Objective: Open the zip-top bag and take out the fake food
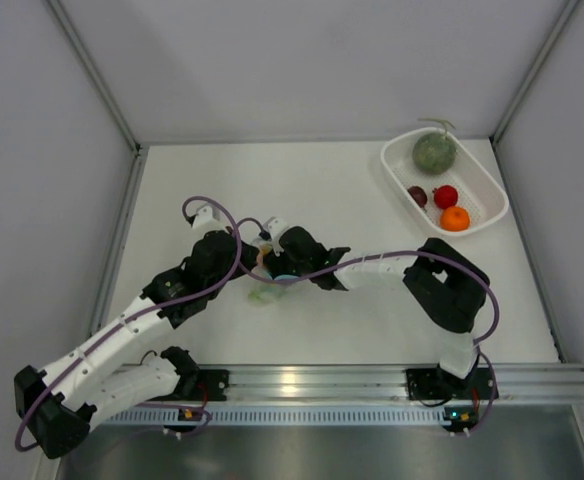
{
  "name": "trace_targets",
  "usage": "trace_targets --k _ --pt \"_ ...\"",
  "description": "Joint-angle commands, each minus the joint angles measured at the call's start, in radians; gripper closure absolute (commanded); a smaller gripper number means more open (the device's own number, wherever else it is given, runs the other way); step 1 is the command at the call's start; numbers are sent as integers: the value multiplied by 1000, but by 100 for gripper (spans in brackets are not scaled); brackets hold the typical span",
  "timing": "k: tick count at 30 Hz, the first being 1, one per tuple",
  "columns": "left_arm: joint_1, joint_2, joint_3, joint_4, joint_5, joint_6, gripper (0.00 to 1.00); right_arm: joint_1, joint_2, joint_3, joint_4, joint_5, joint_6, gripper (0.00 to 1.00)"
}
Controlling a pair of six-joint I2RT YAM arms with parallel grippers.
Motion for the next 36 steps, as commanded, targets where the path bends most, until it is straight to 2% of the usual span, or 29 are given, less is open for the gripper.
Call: trace_targets --k 1,2,3,6,8,11,12,20,36 --pt "-2 -10 1 34 -21 13 100 -12 37 3 -19 26 -21 46" --pt "-2 -13 1 34 -21 13 100 -12 34 -5 -10 22 -17 49" --pt "-1 -13 3 34 -21 13 100 -13 27 -8 -4 18 -13 59" --pt "-2 -16 1 34 -21 14 100 -12 3 -9 -4 2 -17 76" --pt "-2 -16 1 34 -21 16 100 -12 -14 -8 -2 -1 -17 77" --pt "-2 -21 -3 34 -24 16 100 -12 -37 -8 -5 -19 -20 97" --pt "-1 -22 -5 35 -24 16 100 -12 -42 -6 -10 -25 -21 100" --pt "-2 -21 -2 34 -28 18 100 1 -160 -9 -39 -40 -23 100" --pt "-2 -19 3 34 -27 21 100 42 -379 70 -215 -21 -49 100"
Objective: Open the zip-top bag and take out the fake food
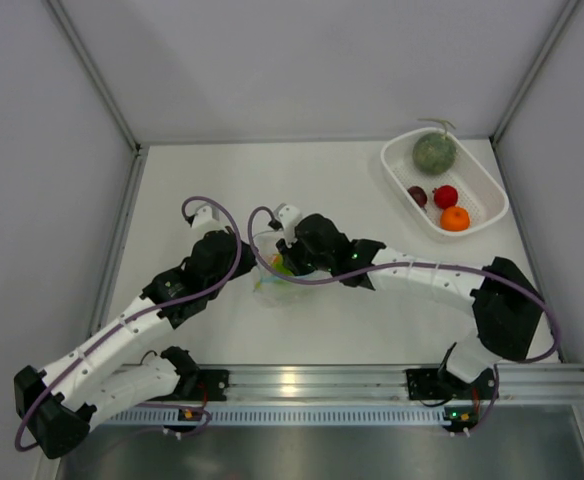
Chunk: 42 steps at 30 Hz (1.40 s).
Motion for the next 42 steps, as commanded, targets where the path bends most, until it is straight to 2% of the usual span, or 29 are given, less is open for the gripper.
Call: trace_targets --k 1,6,12,19,32,38,41,42 --pt "-2 -15 6 33 -10 15 100 24 -96 85 -22 7 -20 100" --pt "-2 -14 8 34 -5 18 100 29 -143 111 -55 1 -40 100" --pt "-2 -28 15 34 15 26 100 33 -126 154 -101 -10 -96 100" --pt "-2 -45 20 33 4 53 100 38 -159 199 -90 -40 -80 100" --pt "-2 -45 8 33 -7 47 100 18 -323 305 -208 46 -80 100" --pt "-2 -51 11 30 -8 52 100 -104 -387 342 -254 52 -80 100" --pt "-1 -61 8 31 -10 52 100 -224 -415 345 -265 29 -40 100" --pt "-2 -66 6 31 -10 52 100 -297 -419 345 -268 29 -32 100"
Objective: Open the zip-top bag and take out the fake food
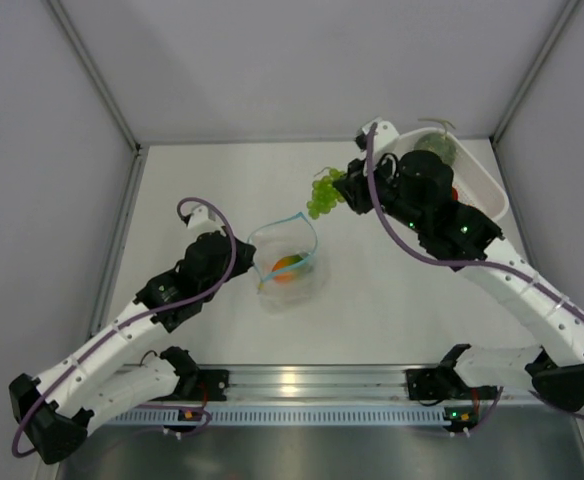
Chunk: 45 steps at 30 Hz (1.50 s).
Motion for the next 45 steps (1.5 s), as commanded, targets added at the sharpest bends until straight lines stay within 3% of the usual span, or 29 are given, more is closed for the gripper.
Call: trace_targets --k 1,9,15,21,27,35,39,40,42,45 --pt "-2 -26 6 31 -14 19 100 -152 -41 48 -12 6 49 100" --pt "-2 -34 4 31 -3 18 100 -549 34 63 -25 -10 172 100" --pt "-2 -46 3 30 6 27 100 -735 181 111 -34 -8 205 100" --pt "-2 -49 -9 30 26 12 100 -832 363 200 -28 -63 218 100" --pt "-2 -51 -17 33 23 19 100 -844 525 276 3 -62 239 100" --pt "-2 -33 -20 31 26 35 100 -843 643 281 148 -171 276 100" --pt "-1 -20 -14 31 36 39 100 -843 686 281 180 -154 264 92" --pt "-2 -20 -13 31 38 42 100 -843 692 281 181 -151 259 84" --pt "-2 -20 -14 30 36 42 100 -843 704 275 173 -130 250 80" --pt "-2 -19 -11 30 44 45 100 -843 698 261 166 -114 238 54"
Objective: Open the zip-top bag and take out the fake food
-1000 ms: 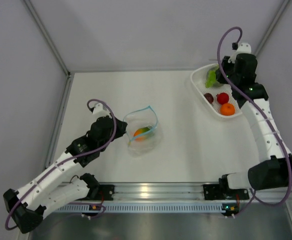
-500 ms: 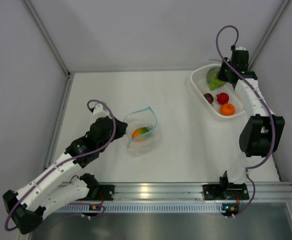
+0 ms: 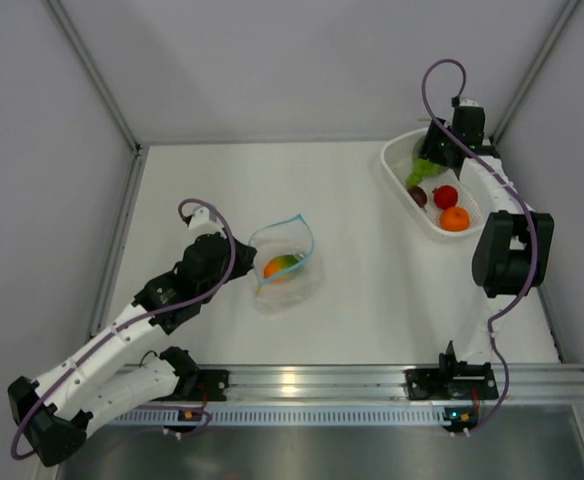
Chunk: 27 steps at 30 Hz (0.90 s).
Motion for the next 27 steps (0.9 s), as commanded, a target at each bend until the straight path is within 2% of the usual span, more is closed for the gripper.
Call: trace_targets --k 1,6,8,9,10,12,14,16,18,21,27 --pt "-2 3 0 31 14 20 100 -9 -28 16 75 27 -14 35" --pt "-2 15 7 34 29 13 100 -4 -100 -42 78 30 -12 20" --pt "-2 15 11 33 35 2 100 3 -157 -73 72 58 -15 2" --pt "-2 16 16 34 38 -3 100 17 -179 -83 62 128 9 1" --pt "-2 18 19 34 39 -9 100 25 -230 -129 67 212 27 1" --pt "-2 23 28 34 40 -17 100 63 -278 -191 120 223 148 1" --pt "-2 24 37 34 40 -18 100 34 -311 -260 209 -24 178 1" --pt "-2 27 49 34 39 -26 100 -6 -308 -263 211 -155 206 2" --pt "-2 35 62 36 37 -30 100 17 -318 -266 196 -155 186 3" --pt "-2 47 74 36 29 -37 100 95 -350 -271 152 -134 163 11" --pt "-2 90 108 45 11 -64 100 285 -427 -251 27 -34 104 31"
